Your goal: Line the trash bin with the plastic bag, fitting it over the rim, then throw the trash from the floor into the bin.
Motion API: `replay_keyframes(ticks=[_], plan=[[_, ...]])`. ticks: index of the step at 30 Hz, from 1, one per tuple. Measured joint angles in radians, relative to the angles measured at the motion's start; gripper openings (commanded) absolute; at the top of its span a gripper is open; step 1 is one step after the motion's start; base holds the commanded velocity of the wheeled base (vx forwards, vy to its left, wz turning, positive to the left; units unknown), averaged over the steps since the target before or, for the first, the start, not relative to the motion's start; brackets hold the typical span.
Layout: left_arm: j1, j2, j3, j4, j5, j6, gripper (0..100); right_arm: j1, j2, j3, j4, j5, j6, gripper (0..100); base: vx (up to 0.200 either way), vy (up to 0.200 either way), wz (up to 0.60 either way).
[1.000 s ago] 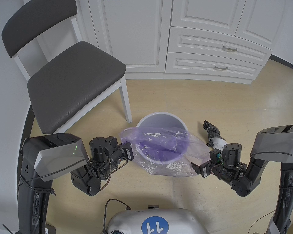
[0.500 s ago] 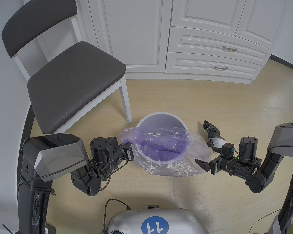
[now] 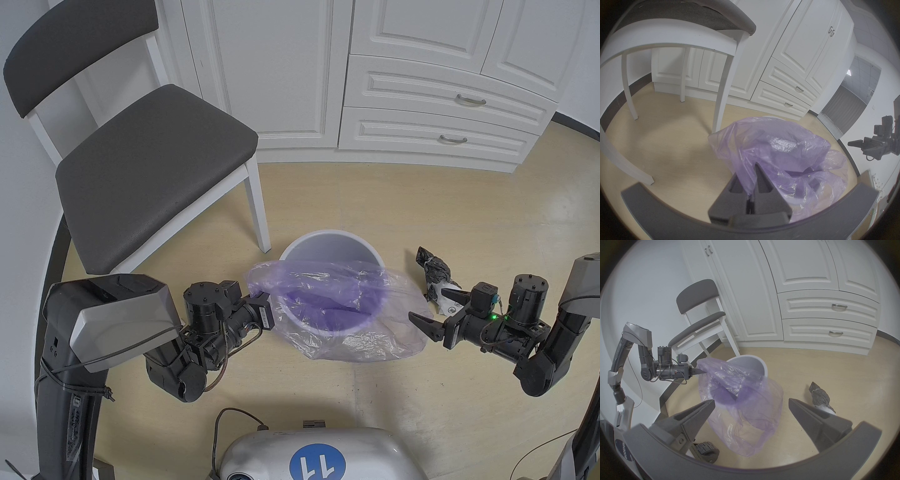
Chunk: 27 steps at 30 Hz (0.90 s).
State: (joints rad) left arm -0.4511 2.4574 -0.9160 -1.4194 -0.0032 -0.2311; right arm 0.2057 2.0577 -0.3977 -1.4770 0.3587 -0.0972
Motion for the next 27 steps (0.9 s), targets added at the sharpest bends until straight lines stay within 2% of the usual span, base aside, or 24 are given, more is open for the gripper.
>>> replay_keyframes(ticks=[10,14,23,27], plan=[[-0.001,-0.002,0.001,-0.001,0.001,0.0,0,-0.013,-0.067,0.003,0.084,0.001,0.008,100,0.0,0.0,0.0],[-0.002,-0.003,0.002,-0.001,0.002,0.0,0,-0.007,-0.113,-0.012,0.177,0.001,0.068,100,0.0,0.0,0.0],[-0.003,-0.003,0.002,0.0,0.001,0.0,0,0.018,-0.221,-0.123,0.487,-0.016,0.186,100,0.0,0.0,0.0],[-0.003,-0.003,0.002,0.0,0.002,0.0,0,0.034,-0.258,-0.201,0.675,-0.075,0.241,100,0.0,0.0,0.0]])
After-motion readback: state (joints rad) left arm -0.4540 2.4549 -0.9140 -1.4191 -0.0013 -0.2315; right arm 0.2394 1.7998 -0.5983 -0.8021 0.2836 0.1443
